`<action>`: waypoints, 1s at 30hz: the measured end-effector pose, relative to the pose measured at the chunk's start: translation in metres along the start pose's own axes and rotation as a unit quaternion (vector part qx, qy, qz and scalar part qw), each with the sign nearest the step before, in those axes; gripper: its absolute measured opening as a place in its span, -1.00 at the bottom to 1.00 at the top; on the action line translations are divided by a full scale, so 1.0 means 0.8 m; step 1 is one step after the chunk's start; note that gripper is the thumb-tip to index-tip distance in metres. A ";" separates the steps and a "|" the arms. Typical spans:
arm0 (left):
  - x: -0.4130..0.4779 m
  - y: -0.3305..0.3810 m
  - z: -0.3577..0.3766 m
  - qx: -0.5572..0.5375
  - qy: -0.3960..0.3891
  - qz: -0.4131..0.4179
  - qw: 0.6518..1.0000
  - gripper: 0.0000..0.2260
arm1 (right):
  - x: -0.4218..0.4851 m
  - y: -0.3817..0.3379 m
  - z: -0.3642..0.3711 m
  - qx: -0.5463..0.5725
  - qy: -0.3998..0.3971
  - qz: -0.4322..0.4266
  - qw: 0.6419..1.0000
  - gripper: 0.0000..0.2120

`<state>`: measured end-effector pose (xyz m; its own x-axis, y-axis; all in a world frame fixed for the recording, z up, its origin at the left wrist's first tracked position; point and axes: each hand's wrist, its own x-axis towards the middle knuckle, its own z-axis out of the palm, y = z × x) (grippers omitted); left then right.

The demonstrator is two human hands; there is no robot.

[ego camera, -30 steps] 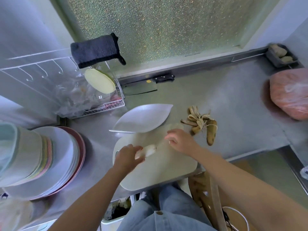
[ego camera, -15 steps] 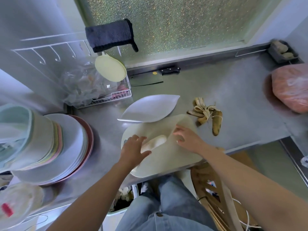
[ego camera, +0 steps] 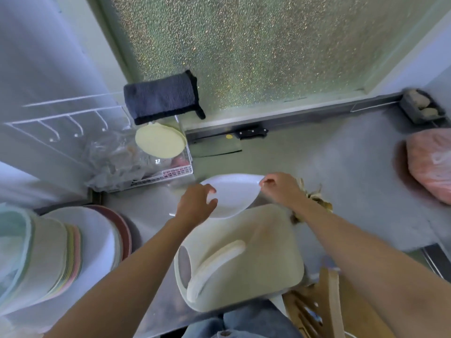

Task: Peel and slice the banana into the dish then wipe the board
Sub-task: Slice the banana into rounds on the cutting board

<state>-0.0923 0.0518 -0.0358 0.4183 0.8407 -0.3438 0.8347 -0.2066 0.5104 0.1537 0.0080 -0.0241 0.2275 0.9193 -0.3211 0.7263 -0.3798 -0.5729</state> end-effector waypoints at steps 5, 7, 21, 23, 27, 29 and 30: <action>0.073 0.012 -0.009 0.029 -0.022 -0.015 0.999 -0.59 | 0.092 -0.010 -0.006 -0.002 -0.013 -0.037 0.999 -0.67; 0.101 0.008 -0.005 0.029 -0.045 -0.040 0.998 -0.55 | 0.128 -0.009 0.000 -0.020 -0.019 -0.049 0.998 -0.58; 0.143 0.009 0.007 0.074 -0.021 -0.100 0.992 -0.69 | 0.204 -0.012 0.026 -0.283 0.035 -0.054 0.957 -0.42; 0.142 0.009 0.007 0.072 -0.016 -0.095 0.993 -0.68 | 0.207 -0.011 0.026 -0.291 0.055 -0.058 0.953 -0.56; 0.138 0.011 0.003 0.065 -0.010 -0.082 0.994 -0.68 | 0.205 -0.005 0.026 -0.268 0.013 -0.082 0.960 -0.63; 0.135 0.012 0.001 0.062 -0.003 -0.073 0.995 -0.68 | 0.203 -0.002 0.025 -0.225 -0.011 -0.088 0.970 -0.64; 0.133 0.012 0.000 0.056 -0.001 -0.069 0.996 -0.68 | 0.201 -0.001 0.023 -0.212 -0.018 -0.093 0.973 -0.65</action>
<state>-0.0400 0.1390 -0.0678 0.2969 0.8639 -0.4067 0.9193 -0.1435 0.3664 0.1782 0.1542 -0.0890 0.0498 0.9607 -0.2730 0.9565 -0.1245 -0.2640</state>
